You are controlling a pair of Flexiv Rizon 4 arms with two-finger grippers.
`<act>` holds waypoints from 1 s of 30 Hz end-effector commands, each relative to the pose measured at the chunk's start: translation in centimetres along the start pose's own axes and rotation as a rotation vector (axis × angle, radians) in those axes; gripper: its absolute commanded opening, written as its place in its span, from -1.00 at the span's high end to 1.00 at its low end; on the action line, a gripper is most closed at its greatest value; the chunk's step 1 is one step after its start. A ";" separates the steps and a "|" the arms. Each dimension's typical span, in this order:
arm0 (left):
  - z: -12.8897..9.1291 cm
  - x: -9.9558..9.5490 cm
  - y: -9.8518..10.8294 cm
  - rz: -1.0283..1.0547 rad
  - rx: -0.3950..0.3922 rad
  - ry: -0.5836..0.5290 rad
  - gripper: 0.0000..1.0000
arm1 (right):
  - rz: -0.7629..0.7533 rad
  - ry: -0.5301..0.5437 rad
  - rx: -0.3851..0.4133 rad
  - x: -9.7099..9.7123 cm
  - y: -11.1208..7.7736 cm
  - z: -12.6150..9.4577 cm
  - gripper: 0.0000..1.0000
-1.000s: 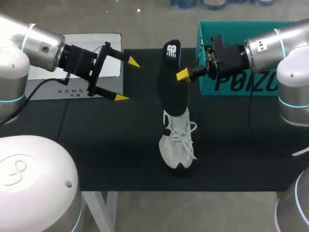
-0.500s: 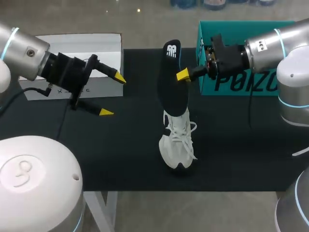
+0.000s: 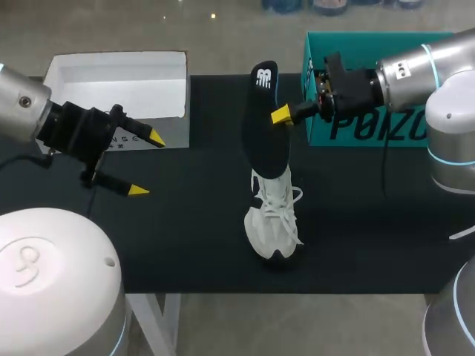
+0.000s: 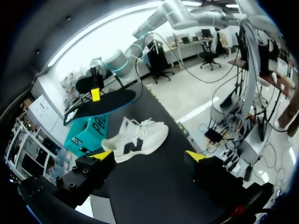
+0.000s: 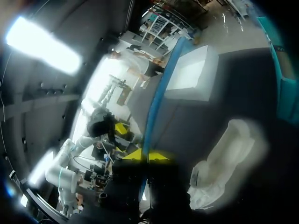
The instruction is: Take the shoe out of the shoebox, open the shoe tongue, remove and reinsert the insole, then place the shoe into the shoebox
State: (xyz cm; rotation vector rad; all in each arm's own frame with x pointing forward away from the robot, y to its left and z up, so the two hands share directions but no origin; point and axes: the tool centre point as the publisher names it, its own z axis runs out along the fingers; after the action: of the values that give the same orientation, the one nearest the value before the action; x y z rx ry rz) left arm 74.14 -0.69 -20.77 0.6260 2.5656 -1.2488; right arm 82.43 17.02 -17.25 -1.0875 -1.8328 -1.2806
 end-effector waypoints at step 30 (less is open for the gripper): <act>-0.4 -1.9 2.2 -0.046 -0.067 0.097 -1.00 | -0.111 -0.072 -0.032 -5.0 4.1 0.5 1.00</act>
State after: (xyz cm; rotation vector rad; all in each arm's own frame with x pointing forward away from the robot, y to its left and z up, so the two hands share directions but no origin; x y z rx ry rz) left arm 76.87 0.28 -21.38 0.6316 2.7018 -1.1713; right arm 86.51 16.37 -18.90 -1.1026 -1.9573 -1.3602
